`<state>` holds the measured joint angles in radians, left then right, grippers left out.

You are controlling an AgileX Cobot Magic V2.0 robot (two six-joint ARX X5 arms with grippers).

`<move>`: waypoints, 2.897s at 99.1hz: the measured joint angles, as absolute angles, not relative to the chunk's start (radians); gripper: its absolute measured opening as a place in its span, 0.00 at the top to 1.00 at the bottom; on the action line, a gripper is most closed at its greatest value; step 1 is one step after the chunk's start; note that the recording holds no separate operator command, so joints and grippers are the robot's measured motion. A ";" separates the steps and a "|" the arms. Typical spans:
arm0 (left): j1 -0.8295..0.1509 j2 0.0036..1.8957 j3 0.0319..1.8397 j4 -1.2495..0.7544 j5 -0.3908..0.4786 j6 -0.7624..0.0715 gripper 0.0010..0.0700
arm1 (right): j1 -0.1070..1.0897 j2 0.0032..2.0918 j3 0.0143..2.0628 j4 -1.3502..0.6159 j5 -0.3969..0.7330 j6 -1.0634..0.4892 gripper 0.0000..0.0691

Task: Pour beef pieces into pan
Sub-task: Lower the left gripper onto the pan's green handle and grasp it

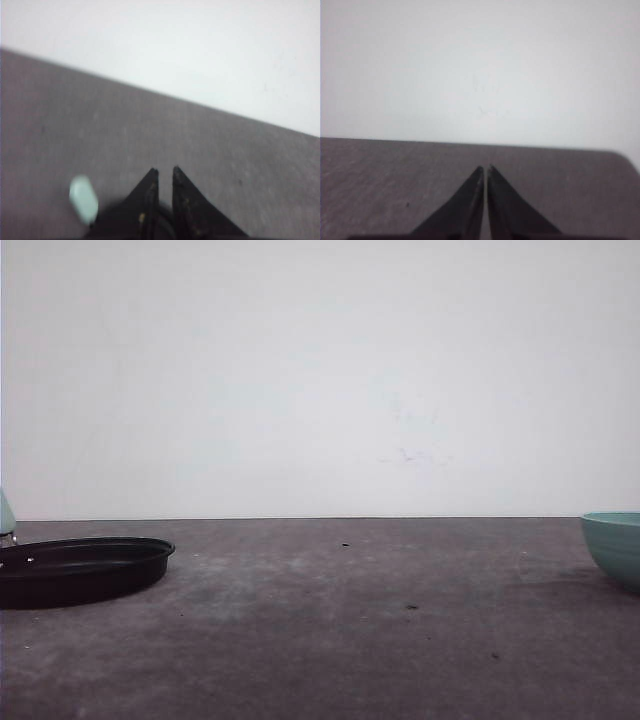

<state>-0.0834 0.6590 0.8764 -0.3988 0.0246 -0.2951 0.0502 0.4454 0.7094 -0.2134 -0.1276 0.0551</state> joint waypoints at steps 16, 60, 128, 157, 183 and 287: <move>-0.083 0.791 1.034 -0.399 0.025 -0.270 0.98 | 0.050 0.646 0.938 -0.244 -0.154 0.040 0.99; -0.083 0.811 1.076 -0.447 0.030 -0.298 0.72 | 0.050 0.919 1.188 -0.496 -0.291 0.094 0.89; 0.080 1.143 1.082 -0.653 0.167 -0.424 0.02 | 0.026 0.952 1.188 -0.804 -0.179 0.094 0.01; 0.167 1.401 1.082 -0.653 0.255 -0.430 0.03 | 0.026 0.944 1.188 -0.913 -0.180 0.094 0.01; 0.168 1.548 1.082 -0.598 0.258 -0.385 0.03 | 0.026 0.916 1.188 -0.934 -0.180 0.094 0.01; 0.152 1.707 1.090 -0.444 0.286 -0.385 0.91 | 0.026 0.834 1.188 -1.029 -0.126 0.120 0.01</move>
